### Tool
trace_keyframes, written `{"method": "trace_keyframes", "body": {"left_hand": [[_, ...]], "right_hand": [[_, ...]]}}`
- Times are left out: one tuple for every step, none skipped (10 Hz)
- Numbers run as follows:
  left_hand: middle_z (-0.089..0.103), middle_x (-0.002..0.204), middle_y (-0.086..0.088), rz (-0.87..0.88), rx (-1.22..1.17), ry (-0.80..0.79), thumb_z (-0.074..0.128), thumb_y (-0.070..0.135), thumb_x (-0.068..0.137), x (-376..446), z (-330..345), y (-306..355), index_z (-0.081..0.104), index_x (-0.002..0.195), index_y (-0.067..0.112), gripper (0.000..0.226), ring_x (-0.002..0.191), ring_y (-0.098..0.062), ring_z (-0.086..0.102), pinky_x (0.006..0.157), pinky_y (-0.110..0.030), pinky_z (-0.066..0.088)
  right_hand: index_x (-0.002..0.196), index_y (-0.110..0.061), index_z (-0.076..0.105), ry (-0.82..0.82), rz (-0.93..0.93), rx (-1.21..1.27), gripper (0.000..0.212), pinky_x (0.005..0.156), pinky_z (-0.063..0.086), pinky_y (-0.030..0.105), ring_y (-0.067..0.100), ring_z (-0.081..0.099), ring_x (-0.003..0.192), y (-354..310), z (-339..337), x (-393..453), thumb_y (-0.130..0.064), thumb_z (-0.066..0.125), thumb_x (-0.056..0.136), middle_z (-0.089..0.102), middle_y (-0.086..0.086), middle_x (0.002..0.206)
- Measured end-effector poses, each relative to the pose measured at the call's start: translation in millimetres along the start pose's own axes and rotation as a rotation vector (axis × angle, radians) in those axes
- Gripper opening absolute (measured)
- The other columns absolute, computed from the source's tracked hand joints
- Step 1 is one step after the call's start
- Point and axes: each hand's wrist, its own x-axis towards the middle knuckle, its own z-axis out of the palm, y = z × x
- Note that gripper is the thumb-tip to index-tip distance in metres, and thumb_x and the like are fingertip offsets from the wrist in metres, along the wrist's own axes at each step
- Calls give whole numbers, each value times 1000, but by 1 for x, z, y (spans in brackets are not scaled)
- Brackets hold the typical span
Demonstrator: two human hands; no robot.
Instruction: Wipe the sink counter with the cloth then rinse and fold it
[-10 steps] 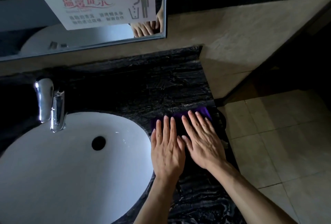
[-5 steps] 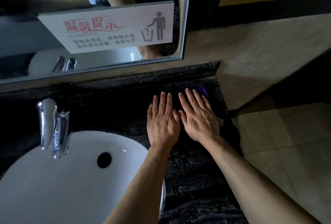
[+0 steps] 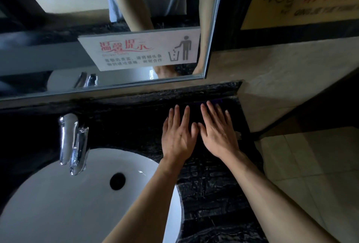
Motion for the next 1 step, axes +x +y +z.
{"method": "trace_keyframes", "body": {"left_hand": [[24,166,-11,7,-33,112,25,59,96,-20,-29,-3,30,158,23,72,155,-28,17,123,-43,22]], "right_hand": [[158,-14,31,122,32,99,70,122,24,57,35,31,151,-20,-14,-18,-51,27,99,30,13,165]]}}
